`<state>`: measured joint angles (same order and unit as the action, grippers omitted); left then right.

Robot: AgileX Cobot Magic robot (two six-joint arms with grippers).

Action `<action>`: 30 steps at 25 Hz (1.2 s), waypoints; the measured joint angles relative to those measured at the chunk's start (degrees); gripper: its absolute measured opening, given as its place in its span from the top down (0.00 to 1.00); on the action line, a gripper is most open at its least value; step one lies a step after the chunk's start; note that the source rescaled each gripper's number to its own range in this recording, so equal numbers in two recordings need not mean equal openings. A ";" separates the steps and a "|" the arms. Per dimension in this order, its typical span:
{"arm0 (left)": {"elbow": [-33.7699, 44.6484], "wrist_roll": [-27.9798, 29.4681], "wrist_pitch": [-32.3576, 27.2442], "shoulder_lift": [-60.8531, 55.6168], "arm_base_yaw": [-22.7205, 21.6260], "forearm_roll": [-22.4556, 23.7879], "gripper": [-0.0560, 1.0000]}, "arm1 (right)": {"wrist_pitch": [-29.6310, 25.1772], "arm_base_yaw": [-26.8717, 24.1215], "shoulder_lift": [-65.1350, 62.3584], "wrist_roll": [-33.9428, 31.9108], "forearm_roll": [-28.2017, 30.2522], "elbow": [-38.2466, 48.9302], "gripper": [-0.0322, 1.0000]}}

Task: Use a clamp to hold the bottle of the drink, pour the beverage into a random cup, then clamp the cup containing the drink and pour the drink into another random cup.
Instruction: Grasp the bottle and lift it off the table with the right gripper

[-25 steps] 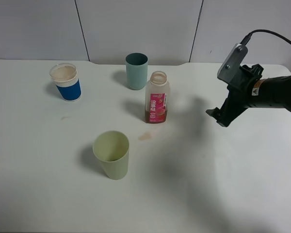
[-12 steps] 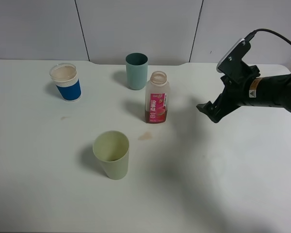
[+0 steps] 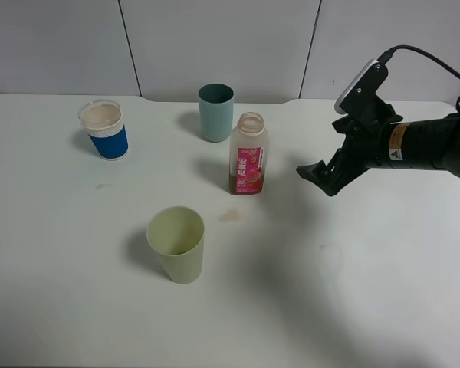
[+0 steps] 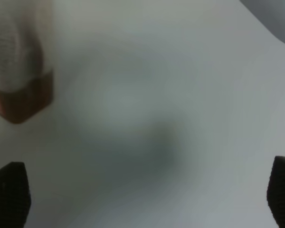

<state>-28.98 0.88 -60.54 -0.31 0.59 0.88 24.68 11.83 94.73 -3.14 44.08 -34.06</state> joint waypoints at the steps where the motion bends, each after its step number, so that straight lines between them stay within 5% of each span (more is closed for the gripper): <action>1: 0.00 0.00 0.00 0.00 0.00 0.00 0.00 | 0.65 0.00 0.15 -1.94 2.51 0.00 0.00; 10: 0.00 0.00 0.00 0.00 0.00 0.00 0.00 | 8.36 0.00 5.96 -5.78 9.12 -0.06 0.00; 18: 0.00 0.00 0.00 0.00 0.00 0.00 0.00 | 7.80 0.00 10.30 -7.77 13.14 -5.93 0.00; 30: 0.00 0.00 0.00 0.00 0.00 0.00 0.00 | 7.48 0.00 15.86 -19.26 23.01 -12.28 0.00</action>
<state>-28.98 0.88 -60.54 -0.31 0.59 0.88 32.16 11.83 110.59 -22.40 67.09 -46.35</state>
